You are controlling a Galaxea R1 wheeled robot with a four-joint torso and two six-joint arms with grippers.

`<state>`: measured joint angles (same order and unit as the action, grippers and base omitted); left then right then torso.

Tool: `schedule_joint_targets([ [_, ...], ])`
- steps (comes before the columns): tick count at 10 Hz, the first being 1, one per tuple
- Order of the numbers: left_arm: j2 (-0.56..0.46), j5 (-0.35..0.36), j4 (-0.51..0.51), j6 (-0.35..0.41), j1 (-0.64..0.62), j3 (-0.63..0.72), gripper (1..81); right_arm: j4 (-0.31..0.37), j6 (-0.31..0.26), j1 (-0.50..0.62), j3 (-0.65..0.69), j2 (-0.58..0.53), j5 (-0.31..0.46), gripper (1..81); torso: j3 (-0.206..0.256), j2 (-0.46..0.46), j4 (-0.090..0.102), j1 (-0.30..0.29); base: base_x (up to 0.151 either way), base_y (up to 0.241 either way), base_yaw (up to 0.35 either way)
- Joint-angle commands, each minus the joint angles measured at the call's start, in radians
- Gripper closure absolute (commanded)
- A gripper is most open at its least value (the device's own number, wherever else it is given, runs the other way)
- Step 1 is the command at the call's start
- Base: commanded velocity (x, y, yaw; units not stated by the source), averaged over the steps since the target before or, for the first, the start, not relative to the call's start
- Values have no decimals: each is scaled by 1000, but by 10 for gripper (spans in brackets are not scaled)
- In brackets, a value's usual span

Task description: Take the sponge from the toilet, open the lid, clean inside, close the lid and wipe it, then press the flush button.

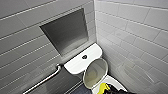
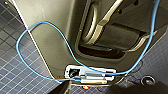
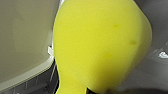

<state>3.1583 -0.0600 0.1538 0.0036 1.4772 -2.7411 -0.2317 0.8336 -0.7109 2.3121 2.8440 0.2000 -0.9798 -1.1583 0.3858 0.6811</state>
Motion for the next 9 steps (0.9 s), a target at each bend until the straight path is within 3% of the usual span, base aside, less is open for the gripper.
schedule_joint_targets([
  [1, -4, -89, -11, 4, 22, 0, 10, 29, 24, 54, 53, 65, -16, 811, 0, 0, 0, 0, 0, 0, 0],
  [4, -4, -89, -10, 4, 22, 0, 10, 11, 12, -19, -6, 52, -10, 811, 0, 0, 0, 0, 0, 0, 0],
  [6, -4, -89, -10, 4, 21, 0, 10, -72, 12, -63, -157, -52, -21, 811, 0, 0, 0, 0, 0, 0, 0],
  [9, -4, -89, -10, 4, 21, 0, 10, -147, 12, -118, -255, -151, -100, 811, 0, 0, 0, 0, 0, 0, 0],
])
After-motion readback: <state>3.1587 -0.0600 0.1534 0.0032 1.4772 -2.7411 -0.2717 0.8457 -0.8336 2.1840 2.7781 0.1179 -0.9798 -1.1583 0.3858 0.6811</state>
